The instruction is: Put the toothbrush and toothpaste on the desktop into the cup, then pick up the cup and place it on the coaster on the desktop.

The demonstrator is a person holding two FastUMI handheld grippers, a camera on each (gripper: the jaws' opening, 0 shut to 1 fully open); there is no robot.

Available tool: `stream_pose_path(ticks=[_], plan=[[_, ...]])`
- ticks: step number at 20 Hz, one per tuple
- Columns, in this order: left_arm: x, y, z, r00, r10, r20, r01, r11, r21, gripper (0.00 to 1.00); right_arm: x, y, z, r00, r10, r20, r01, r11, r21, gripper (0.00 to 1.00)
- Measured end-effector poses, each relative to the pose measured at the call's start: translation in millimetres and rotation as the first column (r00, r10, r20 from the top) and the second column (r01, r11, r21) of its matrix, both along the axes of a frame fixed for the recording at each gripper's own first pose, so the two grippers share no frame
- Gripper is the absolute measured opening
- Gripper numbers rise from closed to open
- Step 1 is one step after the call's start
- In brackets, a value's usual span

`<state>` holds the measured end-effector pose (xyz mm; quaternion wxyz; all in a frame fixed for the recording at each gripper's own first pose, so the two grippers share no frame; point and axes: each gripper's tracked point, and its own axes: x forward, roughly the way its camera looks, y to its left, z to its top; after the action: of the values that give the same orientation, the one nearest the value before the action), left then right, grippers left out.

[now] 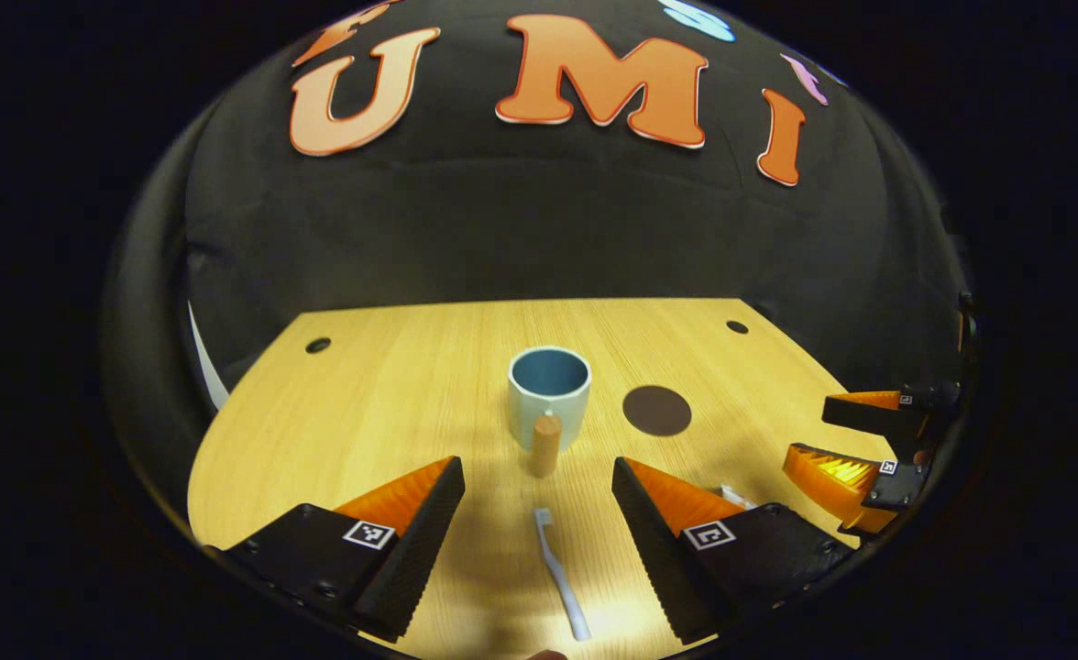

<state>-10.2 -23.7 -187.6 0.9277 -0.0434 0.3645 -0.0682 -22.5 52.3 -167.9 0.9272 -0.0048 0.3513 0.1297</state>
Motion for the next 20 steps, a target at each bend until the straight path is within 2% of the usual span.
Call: stream_pose_path(ticks=[2, 4, 6, 9, 15, 17, 18, 20], plan=[[-9, -7, -19, 0.996, -0.019, -0.086, 0.015, 0.999, -0.043, 0.98, -7, -2, -21, 0.998, -0.002, -0.057, 0.001, 1.0, -0.001, 0.85], [-16, -10, -40, 0.983, -0.014, -0.183, 0.008, 1.0, -0.03, 0.98, -11, -4, -35, 0.994, 0.014, -0.108, -0.015, 1.0, -0.011, 0.82], [-22, -15, -56, 0.954, -0.015, -0.3, 0.003, 0.999, -0.041, 0.98, -21, 2, -48, 0.985, 0.029, -0.168, -0.026, 1.0, 0.017, 0.8], [-21, -14, -58, 0.92, -0.021, -0.392, -0.017, 0.996, -0.092, 0.96, -34, 0, -74, 0.965, 0.023, -0.26, -0.02, 1.0, 0.013, 0.8], [-15, -8, -55, 0.852, 0.015, -0.524, -0.046, 0.998, -0.047, 0.96, -52, 0, -104, 0.927, -0.005, -0.375, 0.009, 1.0, 0.009, 0.8], [-7, -3, -58, 0.834, 0.039, -0.55, -0.058, 0.998, -0.018, 0.9, -53, 1, -111, 0.92, 0.001, -0.391, -0.001, 1.0, 0.002, 0.8], [-4, 1, -60, 0.826, 0.06, -0.56, -0.07, 0.998, 0.004, 0.84, -55, 3, -114, 0.915, 0.0, -0.404, 0.001, 1.0, 0.001, 0.73], [-17, 7, -66, 0.802, 0.107, -0.587, -0.098, 0.994, 0.047, 0.84, -60, 8, -120, 0.901, 0.007, -0.433, -0.002, 1.0, 0.012, 0.66]])
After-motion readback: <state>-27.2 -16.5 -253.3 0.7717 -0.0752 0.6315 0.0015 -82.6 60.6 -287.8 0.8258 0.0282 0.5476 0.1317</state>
